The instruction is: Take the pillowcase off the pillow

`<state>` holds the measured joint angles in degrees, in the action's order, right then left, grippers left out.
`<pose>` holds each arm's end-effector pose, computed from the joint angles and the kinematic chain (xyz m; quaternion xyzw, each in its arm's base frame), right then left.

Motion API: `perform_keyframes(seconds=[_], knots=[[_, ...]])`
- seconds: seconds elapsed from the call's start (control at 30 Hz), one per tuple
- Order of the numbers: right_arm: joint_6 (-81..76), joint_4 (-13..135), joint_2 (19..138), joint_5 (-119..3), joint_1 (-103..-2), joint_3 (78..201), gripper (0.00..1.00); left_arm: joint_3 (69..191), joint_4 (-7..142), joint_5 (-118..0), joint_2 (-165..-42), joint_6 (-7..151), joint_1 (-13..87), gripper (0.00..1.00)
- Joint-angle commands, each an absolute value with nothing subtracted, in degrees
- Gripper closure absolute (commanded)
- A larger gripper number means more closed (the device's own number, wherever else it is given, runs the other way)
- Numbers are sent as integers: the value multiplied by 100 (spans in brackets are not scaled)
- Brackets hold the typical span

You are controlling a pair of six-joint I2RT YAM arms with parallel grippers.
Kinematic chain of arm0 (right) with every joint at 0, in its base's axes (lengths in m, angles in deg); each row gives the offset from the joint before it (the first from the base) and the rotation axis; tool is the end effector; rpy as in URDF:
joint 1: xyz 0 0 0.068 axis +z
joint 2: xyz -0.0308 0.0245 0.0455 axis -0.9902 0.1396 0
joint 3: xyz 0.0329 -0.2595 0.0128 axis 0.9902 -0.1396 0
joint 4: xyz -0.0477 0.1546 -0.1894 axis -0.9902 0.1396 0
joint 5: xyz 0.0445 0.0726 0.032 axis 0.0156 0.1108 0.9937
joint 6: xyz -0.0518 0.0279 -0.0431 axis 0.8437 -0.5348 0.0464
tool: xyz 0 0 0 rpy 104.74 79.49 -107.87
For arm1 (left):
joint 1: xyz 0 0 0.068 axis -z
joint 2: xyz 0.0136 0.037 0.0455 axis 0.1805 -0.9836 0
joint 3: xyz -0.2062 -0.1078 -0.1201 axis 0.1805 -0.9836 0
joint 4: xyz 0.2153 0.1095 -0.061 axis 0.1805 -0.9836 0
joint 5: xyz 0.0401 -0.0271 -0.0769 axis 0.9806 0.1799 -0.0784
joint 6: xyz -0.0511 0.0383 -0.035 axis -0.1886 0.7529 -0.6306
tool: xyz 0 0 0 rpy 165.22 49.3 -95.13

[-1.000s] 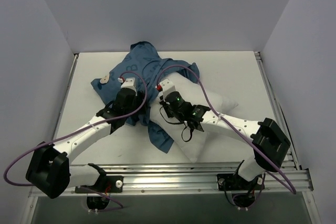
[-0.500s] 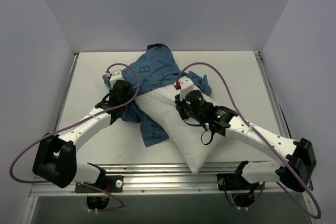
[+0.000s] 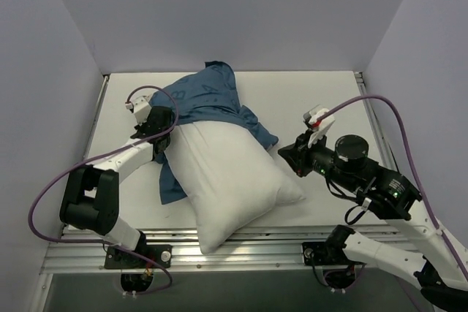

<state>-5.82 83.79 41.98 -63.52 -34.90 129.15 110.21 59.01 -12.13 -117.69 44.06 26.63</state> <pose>0.1154 0.1272 0.4216 -0.2412 0.6844 0.3405 0.5979 0.3249 -0.0551 0.1929 -0.3028 0.8213 0.0927 0.4746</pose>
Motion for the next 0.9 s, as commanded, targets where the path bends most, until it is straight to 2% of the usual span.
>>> perform_keyframes(seconds=[0.0,0.03,0.1,0.13,0.2,0.23,0.3,0.33,0.43,0.47,0.57,0.6,0.87], knots=[[-772,8554,4631,-6209,-3495,12571,100,11312,5935,-1648,-11691,4220,2753,97],[-929,8257,4797,-6296,-3486,12405,87,11216,5908,-1744,-11611,4133,2771,96],[-1027,7939,4991,-6324,-3495,12290,73,11049,5820,-2095,-11261,3983,2798,94],[-1062,7694,5227,-6306,-3495,12263,57,10856,5811,-2227,-11111,3974,2806,89],[-1089,7491,5474,-6341,-3495,12280,43,10732,5523,-2517,-10577,3921,2850,80],[-1089,7298,5693,-6359,-3513,12332,28,10697,5425,-2588,-10391,3973,2859,67],[-1106,7078,5914,-6376,-3574,12385,18,10740,5135,-2851,-9813,4357,2912,53],[-1124,6998,6141,-6376,-3626,12473,10,10818,5047,-2931,-9670,4543,2947,37],[-1300,6735,6598,-6332,-3820,12623,0,11345,4739,-3394,-9370,5413,3000,23],[-1352,6664,6705,-6332,-3855,12710,0,11503,4704,-3598,-9378,5659,3009,17],[-1397,6400,7170,-6289,-3873,12886,0,12136,4712,-4319,-9623,6538,3009,12],[-1405,6321,7302,-6280,-3873,13026,0,12442,4738,-4503,-9868,6975,3009,6],[-1642,6092,8700,-6280,-3873,13572,0,14263,4152,-6532,-11853,8411,3000,4]])
